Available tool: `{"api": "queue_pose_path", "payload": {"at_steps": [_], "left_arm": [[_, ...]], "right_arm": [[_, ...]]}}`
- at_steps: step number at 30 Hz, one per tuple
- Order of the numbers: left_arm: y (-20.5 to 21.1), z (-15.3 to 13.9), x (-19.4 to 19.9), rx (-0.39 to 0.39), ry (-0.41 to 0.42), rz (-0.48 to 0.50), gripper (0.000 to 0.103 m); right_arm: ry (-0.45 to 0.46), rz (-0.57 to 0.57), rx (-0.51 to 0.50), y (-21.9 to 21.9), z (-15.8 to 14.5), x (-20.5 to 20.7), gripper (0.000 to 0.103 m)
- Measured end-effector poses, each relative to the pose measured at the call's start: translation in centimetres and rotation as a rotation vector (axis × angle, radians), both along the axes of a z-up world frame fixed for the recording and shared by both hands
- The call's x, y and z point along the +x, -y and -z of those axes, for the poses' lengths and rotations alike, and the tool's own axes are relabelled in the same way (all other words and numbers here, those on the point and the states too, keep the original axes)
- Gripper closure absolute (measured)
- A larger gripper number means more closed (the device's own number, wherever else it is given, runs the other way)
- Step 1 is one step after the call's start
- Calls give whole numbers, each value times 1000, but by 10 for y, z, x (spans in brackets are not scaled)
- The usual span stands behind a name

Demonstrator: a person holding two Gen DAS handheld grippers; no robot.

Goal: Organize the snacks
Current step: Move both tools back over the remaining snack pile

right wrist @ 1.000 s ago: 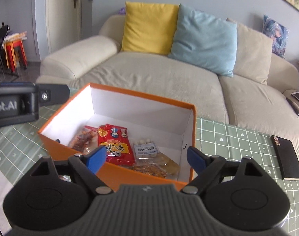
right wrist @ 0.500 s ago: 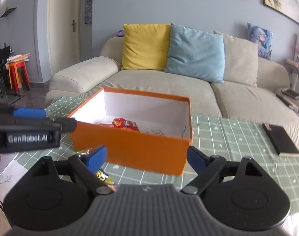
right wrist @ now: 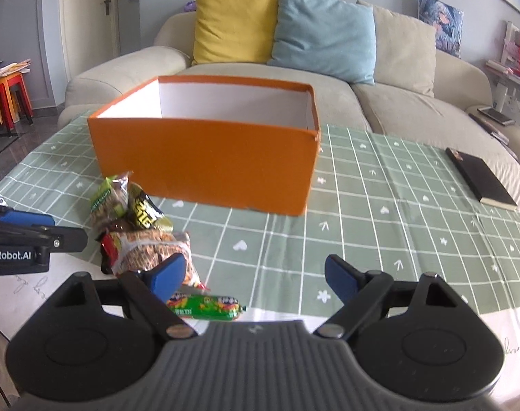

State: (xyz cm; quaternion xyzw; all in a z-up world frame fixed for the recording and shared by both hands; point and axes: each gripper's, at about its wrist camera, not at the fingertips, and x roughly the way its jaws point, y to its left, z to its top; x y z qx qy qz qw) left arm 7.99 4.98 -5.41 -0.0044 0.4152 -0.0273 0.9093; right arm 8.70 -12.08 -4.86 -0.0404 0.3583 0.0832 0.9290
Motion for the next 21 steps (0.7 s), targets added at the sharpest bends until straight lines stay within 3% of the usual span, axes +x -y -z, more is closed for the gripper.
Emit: {"api": "queue_pose_path", "payload": {"at_steps": [5, 12, 17, 19, 21], "left_arm": [[-4, 11, -4, -8, -16, -3, 57], [-10, 18, -2, -114, -35, -1, 56], [-11, 19, 3, -176, -35, 16, 44], [-7, 16, 2, -175, -12, 54, 32], [-1, 16, 3, -170, 2, 76, 29]], "right_arm": [[-43, -13, 12, -4, 11, 2, 18], [-104, -28, -1, -7, 25, 9, 18], [-119, -32, 28, -7, 27, 14, 21], [-121, -41, 21, -8, 28, 16, 22], [-136, -51, 22, -10, 32, 17, 25]]}}
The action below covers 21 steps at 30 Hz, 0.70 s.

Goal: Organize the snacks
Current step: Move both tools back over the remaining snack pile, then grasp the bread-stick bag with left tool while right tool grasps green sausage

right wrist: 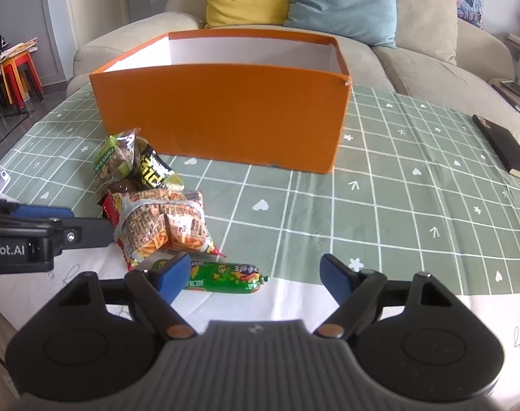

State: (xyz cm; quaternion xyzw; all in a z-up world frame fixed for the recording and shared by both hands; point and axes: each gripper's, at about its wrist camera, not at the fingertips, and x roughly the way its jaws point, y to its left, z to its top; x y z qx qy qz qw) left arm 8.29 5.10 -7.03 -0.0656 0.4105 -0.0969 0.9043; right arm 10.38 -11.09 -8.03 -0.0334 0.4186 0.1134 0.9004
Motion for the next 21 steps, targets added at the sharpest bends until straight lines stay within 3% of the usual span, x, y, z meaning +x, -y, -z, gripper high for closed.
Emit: {"api": "queue_pose_path", "payload": {"at_steps": [9, 13, 14, 16, 21], "left_arm": [[6, 16, 21, -41, -46, -32, 28], [9, 21, 25, -45, -57, -27, 28], [10, 22, 25, -47, -52, -21, 31], [11, 22, 25, -56, -48, -4, 47], [12, 22, 21, -41, -53, 2, 59]], "right_arm": [[-57, 9, -44, -2, 15, 5, 27], [-106, 66, -69, 6, 24, 12, 35], [-120, 89, -81, 9, 26, 14, 36], [-129, 120, -76, 15, 28, 18, 36], [-129, 156, -23, 26, 26, 23, 40]]}}
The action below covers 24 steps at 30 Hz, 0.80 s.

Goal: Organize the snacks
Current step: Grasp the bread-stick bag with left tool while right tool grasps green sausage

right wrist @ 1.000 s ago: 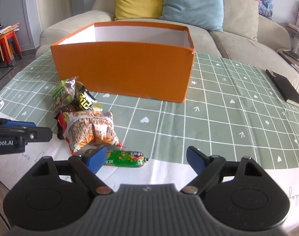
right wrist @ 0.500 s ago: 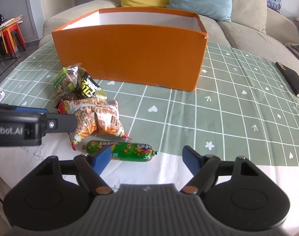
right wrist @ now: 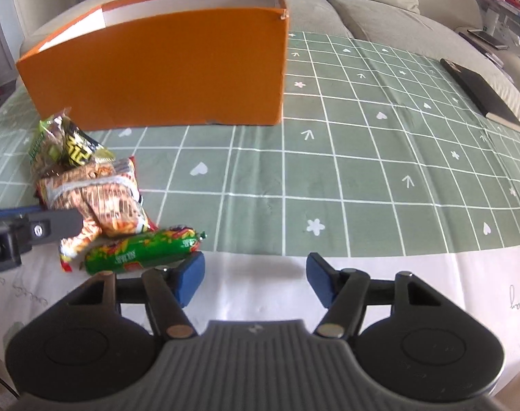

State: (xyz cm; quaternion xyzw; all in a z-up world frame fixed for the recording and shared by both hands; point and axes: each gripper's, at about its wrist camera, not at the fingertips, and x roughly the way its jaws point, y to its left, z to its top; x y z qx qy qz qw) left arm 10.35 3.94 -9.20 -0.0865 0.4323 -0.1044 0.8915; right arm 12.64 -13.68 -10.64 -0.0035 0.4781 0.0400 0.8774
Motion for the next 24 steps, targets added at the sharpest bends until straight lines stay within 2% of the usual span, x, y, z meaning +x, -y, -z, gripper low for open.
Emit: {"api": "queue_pose_path", "payload": {"at_steps": [3, 6, 7, 11, 17, 19, 21, 24], "left_arm": [[-6, -2, -2, 9, -26, -16, 67], [-10, -5, -6, 16, -62, -47, 71], [-11, -5, -8, 15, -72, -57, 84], [-8, -2, -13, 46, -126, -56, 86], [-11, -4, -19, 115, -153, -83, 88], [-14, -4, -20, 90, -179, -77, 90], [-18, -3, -23, 30, -204, -78, 90], [-18, -1, -27, -68, -234, -40, 91]], "right_arm": [[15, -28, 23, -3, -4, -2, 40], [33, -64, 39, -10, -8, -5, 40], [34, -73, 48, -12, -9, -5, 41], [37, -98, 88, -19, -13, -7, 47], [16, -112, 178, -26, -17, -10, 47], [0, -125, 175, -34, -14, -9, 49], [-11, -138, 141, -42, -8, -9, 52], [-25, -148, 137, -44, -5, -8, 70]]}}
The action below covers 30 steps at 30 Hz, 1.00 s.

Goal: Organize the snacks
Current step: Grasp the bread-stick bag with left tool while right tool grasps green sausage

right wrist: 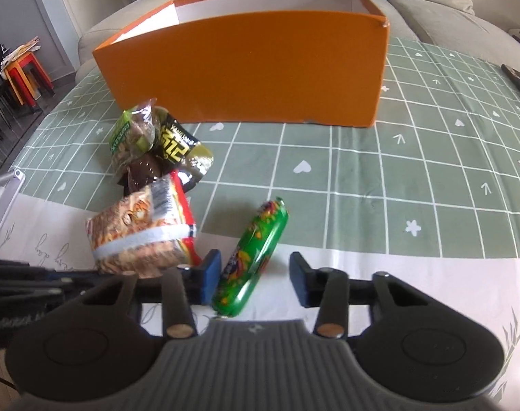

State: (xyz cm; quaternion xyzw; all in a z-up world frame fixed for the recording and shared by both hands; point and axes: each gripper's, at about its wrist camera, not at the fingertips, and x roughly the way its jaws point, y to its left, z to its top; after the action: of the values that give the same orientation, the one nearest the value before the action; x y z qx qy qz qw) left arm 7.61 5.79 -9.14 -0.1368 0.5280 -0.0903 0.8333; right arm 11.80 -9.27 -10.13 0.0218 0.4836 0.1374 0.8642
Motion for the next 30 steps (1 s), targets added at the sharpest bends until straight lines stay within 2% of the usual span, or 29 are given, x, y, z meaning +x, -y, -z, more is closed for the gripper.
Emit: {"api": "queue_pose_path", "payload": {"at_steps": [1, 3, 5, 7, 10, 13, 16, 20, 24, 30], "left_arm": [[2, 0, -1, -11, -1, 16, 89], [7, -3, -3, -1, 11, 29, 83], [14, -8, -4, 38, 28, 62, 67], [19, -15, -7, 91, 73, 99, 44], [29, -27, -14, 224, 162, 157, 31], [37, -34, -19, 311, 251, 251, 26], [45, -35, -17, 352, 296, 347, 24], [54, -25, -6, 399, 296, 409, 23], [62, -11, 8, 447, 262, 455, 23], [66, 2, 17, 433, 242, 459, 22]], "right_arm": [[-5, -1, -2, 1, 0, 0, 82], [-7, -3, -20, 4, -1, -2, 83], [-4, -1, -36, 9, -1, -3, 84], [-8, 7, -40, 16, -1, -4, 84], [-17, 17, -40, 24, -2, -5, 83], [-27, 24, -31, 27, -2, -4, 83], [-32, 20, -26, 27, -2, -4, 83], [-27, 5, -28, 26, -2, -6, 83], [-31, 0, -24, 27, 0, -6, 83], [-18, -13, -28, 26, 0, -7, 83]]}}
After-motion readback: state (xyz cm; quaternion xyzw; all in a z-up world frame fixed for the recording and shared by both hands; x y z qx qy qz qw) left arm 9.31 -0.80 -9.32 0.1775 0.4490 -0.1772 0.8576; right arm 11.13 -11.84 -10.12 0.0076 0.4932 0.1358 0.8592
